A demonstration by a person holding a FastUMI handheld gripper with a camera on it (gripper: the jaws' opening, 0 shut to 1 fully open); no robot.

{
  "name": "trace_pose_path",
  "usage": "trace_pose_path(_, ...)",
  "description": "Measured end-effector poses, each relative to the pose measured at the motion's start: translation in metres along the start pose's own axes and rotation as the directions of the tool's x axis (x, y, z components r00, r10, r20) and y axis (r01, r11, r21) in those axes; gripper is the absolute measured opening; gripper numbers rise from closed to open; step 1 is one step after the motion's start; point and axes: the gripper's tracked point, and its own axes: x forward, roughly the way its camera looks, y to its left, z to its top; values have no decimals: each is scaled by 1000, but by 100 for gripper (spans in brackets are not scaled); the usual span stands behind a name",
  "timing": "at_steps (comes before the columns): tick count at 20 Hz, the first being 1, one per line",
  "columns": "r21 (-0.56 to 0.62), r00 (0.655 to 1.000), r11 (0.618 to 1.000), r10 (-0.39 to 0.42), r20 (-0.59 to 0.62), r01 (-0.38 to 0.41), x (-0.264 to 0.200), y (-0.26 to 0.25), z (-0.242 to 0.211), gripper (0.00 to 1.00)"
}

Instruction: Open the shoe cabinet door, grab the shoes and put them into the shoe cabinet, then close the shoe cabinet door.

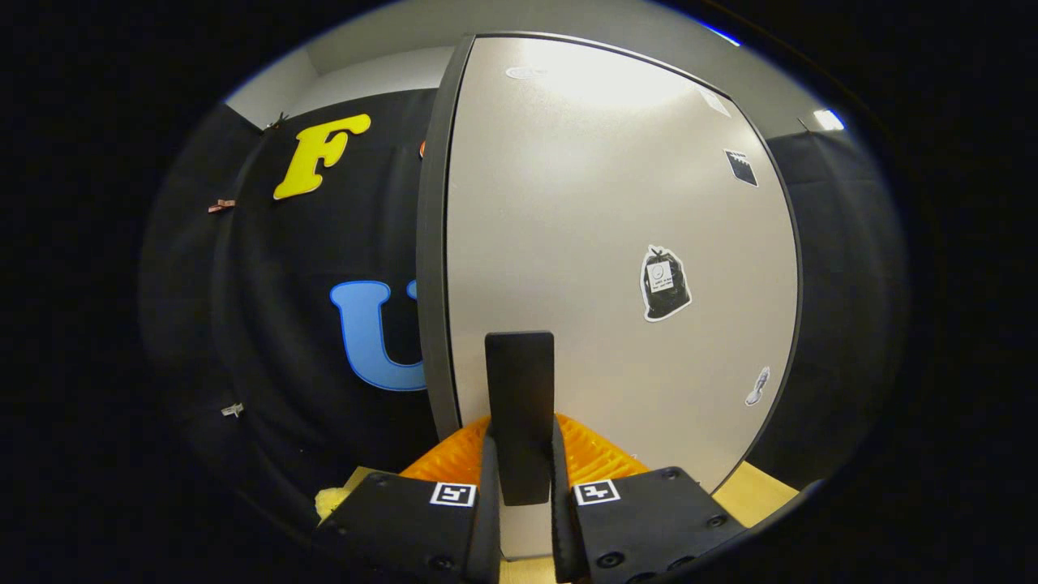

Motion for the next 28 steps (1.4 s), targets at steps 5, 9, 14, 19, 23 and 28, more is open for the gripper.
trace_pose_path(5,36,999,999,37,-21,-36,-3,-1,0,29)
trace_pose_path(9,28,999,999,47,-16,-47,-25,-4,1,29)
trace_pose_path(14,17,998,998,60,1,-60,-65,-21,2,29)
trace_pose_path(19,1,996,996,87,1,-87,-102,-43,3,29)
trace_pose_path(23,6,991,991,135,-3,-135,-123,-63,3,29)
trace_pose_path(28,-9,972,972,236,-9,-236,-150,-87,0,29)
